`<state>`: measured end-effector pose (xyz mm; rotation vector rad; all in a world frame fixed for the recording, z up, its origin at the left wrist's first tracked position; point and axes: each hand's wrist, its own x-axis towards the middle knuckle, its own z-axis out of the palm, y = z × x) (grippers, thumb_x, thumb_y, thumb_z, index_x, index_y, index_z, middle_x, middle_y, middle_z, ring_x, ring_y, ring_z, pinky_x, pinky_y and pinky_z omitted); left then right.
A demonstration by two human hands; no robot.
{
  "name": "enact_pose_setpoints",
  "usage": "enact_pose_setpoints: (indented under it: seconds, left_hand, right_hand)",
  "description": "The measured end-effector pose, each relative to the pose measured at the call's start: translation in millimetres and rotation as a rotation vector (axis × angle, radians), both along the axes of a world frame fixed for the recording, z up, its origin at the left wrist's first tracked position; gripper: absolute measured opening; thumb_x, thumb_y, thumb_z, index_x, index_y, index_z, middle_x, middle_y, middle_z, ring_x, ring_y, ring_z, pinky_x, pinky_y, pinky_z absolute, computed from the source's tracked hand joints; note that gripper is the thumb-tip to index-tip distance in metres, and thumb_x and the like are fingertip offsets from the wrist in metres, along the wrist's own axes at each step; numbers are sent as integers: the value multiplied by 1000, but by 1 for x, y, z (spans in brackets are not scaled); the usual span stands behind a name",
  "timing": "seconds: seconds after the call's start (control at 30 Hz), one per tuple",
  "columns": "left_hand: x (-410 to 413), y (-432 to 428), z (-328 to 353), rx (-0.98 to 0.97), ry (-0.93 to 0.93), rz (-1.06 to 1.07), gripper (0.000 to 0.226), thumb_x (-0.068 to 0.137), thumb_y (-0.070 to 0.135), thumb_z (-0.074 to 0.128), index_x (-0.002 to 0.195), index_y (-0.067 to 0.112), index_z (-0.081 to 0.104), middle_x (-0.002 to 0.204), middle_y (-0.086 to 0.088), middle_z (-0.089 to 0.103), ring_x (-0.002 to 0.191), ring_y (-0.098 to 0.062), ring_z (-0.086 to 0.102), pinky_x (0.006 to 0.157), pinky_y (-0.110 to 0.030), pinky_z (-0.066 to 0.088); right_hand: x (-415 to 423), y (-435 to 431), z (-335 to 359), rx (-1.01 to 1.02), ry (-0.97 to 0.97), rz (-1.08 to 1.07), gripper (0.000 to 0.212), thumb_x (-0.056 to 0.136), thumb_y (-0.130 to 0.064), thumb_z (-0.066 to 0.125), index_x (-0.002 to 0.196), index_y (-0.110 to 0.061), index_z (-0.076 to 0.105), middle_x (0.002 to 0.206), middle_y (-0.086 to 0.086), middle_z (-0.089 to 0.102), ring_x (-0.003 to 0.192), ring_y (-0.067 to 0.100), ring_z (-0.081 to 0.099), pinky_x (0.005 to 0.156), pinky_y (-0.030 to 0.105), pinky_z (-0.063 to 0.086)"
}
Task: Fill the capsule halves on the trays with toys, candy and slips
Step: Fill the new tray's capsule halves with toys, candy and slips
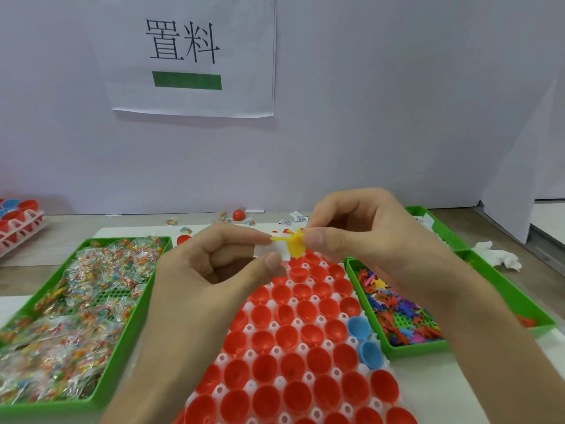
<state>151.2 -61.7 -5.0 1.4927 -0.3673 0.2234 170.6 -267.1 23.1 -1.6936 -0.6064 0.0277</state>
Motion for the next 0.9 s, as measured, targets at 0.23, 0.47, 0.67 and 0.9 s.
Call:
enact_pose_setpoints:
  seconds: [0.23, 0.47, 0.67, 0.9]
  left_hand:
    - [0, 2, 2, -2, -20, 13, 27, 63, 23, 81, 89, 20, 77, 82, -3, 79, 79, -17, 77, 70, -20, 59]
    - [0, 1, 2, -49, -45, 49, 18, 79, 21, 70, 94, 12, 75, 78, -4, 78, 76, -19, 77, 69, -20, 59]
    - [0, 3, 4, -79, -59, 54, 12, 77, 12, 71, 88, 8, 74, 75, -5, 78, 73, -18, 77, 67, -17, 58]
    - [1, 7, 4, -93, -48, 24, 14, 70, 12, 74, 84, 14, 75, 77, -5, 78, 75, -18, 77, 68, -17, 58]
  right_hand:
    - [-8, 27, -5, -22, -15, -221, 8, 82, -24, 79, 75, -22, 76, 74, 0, 74, 72, 10, 68, 69, 21, 55]
    - [-8, 33, -11, 25, -46, -345, 9, 80, -23, 83, 77, -19, 76, 74, 4, 74, 78, 34, 70, 72, 42, 58]
    - [-6, 45, -19, 108, -82, -322, 18, 89, -17, 74, 105, -24, 74, 94, 0, 71, 77, 15, 70, 77, 33, 60]
    - [-8, 49, -22, 164, -143, -306, 10, 92, -14, 70, 99, -18, 76, 83, -8, 72, 69, 4, 67, 70, 16, 51]
